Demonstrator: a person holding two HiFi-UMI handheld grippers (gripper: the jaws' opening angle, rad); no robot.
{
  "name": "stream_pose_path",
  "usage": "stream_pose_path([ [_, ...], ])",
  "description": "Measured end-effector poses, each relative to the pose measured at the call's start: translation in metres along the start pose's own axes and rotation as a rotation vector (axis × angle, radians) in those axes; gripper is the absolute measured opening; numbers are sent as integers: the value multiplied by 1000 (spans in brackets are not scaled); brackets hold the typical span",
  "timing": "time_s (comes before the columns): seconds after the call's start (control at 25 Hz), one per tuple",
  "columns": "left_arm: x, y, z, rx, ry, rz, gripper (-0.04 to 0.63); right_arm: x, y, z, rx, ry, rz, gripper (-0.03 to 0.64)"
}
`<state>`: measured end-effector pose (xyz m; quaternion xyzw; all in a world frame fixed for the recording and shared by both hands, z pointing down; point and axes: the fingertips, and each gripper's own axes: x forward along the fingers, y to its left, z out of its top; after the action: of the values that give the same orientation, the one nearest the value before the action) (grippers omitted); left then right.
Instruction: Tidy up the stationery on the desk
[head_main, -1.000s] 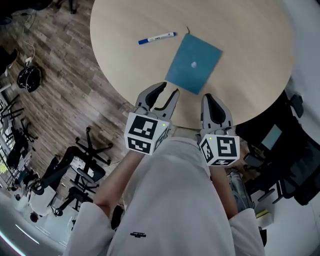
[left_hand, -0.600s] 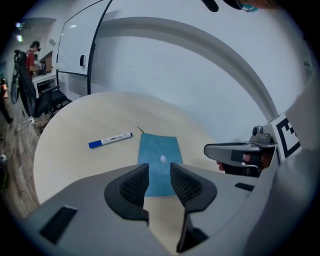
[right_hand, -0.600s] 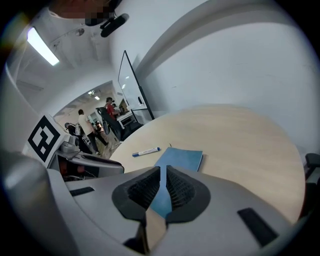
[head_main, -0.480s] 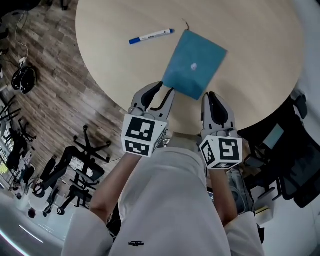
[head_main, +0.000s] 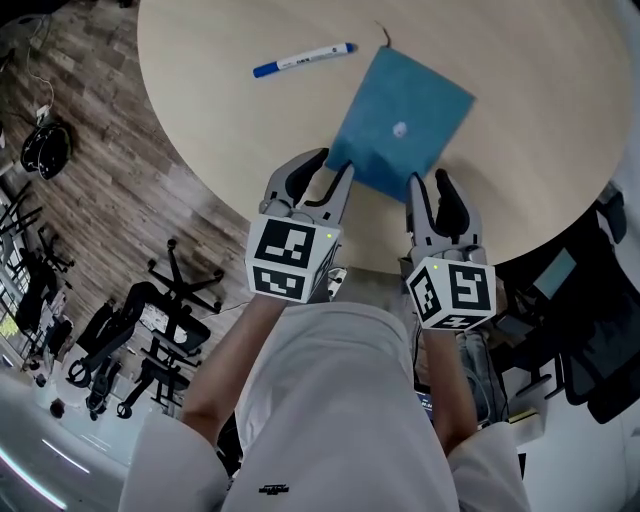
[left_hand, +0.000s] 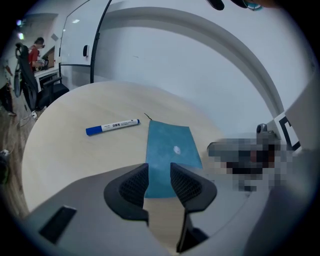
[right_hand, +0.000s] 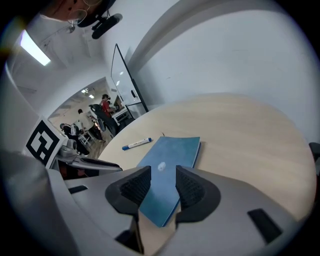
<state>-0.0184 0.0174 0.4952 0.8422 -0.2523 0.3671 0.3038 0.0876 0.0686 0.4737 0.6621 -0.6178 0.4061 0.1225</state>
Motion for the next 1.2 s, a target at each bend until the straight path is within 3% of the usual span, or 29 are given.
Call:
stream_pose_path([
  [1.04,41,16,-21,-42,52,25,144,49,-33,-33,50,143,-44,176],
  [1.2,39,17,-19,-61,48,24,132,45,-39,-30,62,138,-50,129],
])
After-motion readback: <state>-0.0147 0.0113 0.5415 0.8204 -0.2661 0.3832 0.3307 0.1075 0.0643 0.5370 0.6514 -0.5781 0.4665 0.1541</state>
